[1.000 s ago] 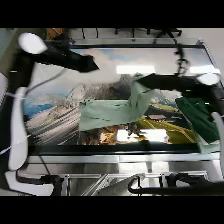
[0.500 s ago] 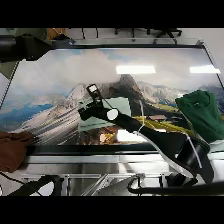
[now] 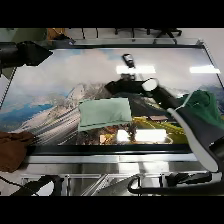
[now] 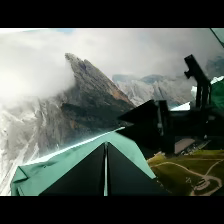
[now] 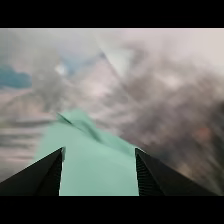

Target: Fold the shirts.

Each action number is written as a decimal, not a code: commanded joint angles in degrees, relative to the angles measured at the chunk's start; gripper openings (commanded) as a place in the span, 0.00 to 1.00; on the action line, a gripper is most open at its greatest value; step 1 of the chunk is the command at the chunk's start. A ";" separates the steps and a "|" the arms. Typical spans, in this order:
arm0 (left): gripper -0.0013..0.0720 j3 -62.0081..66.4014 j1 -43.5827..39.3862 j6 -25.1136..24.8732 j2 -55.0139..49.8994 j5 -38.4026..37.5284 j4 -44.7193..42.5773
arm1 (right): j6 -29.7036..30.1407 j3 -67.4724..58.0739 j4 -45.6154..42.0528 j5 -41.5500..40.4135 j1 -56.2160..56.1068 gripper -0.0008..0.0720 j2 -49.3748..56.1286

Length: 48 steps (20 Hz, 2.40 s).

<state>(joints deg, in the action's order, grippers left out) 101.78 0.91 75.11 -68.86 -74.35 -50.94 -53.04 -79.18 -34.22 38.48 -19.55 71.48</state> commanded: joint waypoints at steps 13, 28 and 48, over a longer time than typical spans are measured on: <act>0.04 -0.15 -0.09 -0.13 0.02 -1.68 -0.09 | -12.90 -0.07 -3.23 26.88 12.00 0.90 16.74; 0.04 -0.17 -0.09 -0.13 0.02 -3.28 -0.48 | -2.86 -3.58 17.57 26.03 23.69 0.03 4.35; 0.04 -8.26 -0.11 -0.76 0.04 -5.29 0.02 | -37.20 -3.76 -15.72 50.51 76.13 0.03 -19.10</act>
<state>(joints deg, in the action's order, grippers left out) 96.55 0.82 74.94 -68.86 -79.88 -51.07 -83.02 -82.91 -36.32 84.25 54.35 53.82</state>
